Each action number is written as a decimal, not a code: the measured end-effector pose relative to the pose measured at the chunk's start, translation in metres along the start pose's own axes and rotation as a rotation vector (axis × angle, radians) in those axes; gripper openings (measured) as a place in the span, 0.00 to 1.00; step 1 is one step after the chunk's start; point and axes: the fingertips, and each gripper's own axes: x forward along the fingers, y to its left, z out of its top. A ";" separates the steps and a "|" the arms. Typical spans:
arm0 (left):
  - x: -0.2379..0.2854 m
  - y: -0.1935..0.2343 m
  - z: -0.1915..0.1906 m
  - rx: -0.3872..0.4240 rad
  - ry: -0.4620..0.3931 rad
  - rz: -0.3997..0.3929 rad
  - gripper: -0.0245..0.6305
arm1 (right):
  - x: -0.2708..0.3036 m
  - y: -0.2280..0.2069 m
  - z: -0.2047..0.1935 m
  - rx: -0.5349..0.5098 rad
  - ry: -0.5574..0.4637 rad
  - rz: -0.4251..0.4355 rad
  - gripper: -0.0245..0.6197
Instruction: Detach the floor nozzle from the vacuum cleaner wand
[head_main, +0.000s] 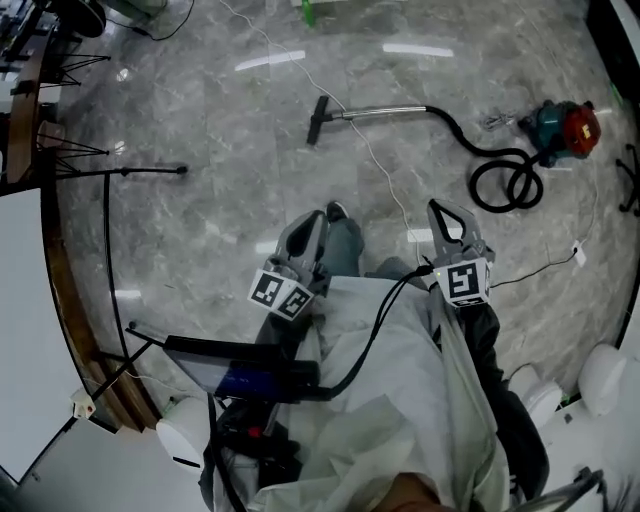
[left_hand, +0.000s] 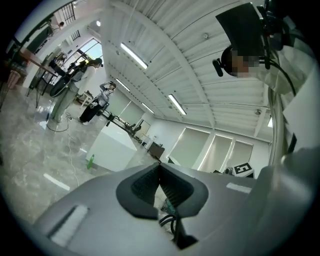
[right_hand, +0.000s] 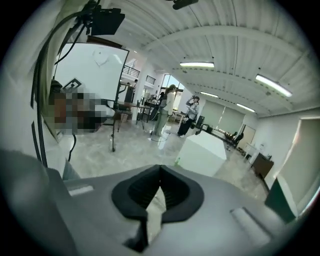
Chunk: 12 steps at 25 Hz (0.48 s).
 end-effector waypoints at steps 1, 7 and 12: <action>0.010 0.009 0.011 0.010 0.002 -0.012 0.02 | 0.010 -0.015 0.008 -0.026 0.001 -0.029 0.04; 0.051 0.065 0.032 0.002 0.025 0.012 0.02 | 0.079 -0.083 0.006 0.034 0.008 -0.077 0.04; 0.104 0.133 -0.021 -0.070 0.106 0.079 0.02 | 0.187 -0.105 -0.064 0.071 0.097 0.122 0.04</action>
